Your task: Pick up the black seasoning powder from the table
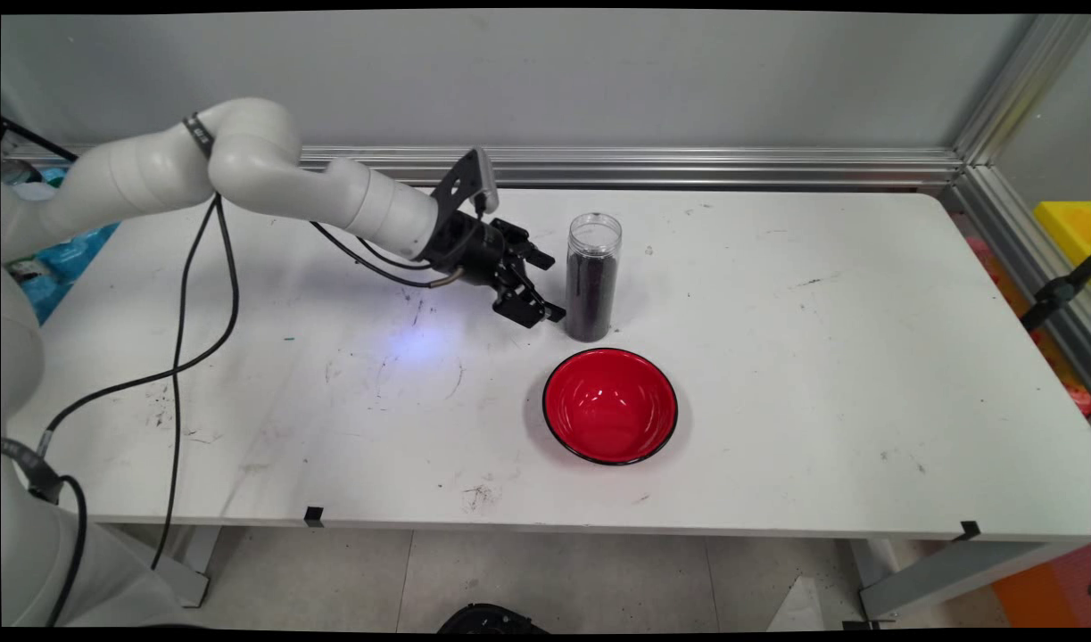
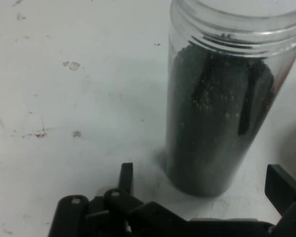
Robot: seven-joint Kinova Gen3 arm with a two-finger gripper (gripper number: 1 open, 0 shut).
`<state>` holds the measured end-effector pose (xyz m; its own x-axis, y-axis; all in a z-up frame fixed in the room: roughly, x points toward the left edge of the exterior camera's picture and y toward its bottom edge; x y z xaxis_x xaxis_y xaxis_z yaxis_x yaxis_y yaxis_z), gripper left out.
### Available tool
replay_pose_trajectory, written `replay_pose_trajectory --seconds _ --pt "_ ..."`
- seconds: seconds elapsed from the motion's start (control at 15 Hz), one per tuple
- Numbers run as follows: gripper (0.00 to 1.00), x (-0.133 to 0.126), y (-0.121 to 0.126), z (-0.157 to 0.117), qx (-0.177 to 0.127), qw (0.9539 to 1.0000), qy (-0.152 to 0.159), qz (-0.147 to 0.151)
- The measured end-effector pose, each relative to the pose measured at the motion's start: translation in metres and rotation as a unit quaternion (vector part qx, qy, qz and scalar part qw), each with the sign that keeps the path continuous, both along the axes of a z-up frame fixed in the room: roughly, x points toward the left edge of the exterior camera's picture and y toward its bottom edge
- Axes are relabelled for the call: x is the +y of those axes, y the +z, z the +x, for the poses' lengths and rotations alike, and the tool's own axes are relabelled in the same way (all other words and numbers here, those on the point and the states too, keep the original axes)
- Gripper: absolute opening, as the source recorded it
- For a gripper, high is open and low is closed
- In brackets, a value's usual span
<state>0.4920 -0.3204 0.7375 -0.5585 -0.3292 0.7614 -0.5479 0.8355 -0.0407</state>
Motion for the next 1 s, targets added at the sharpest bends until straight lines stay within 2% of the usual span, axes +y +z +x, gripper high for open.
replay_pose_trajectory --seconds 1.0 --pt "1.00 -0.016 -0.028 -0.021 0.021 0.9996 -0.003 0.017"
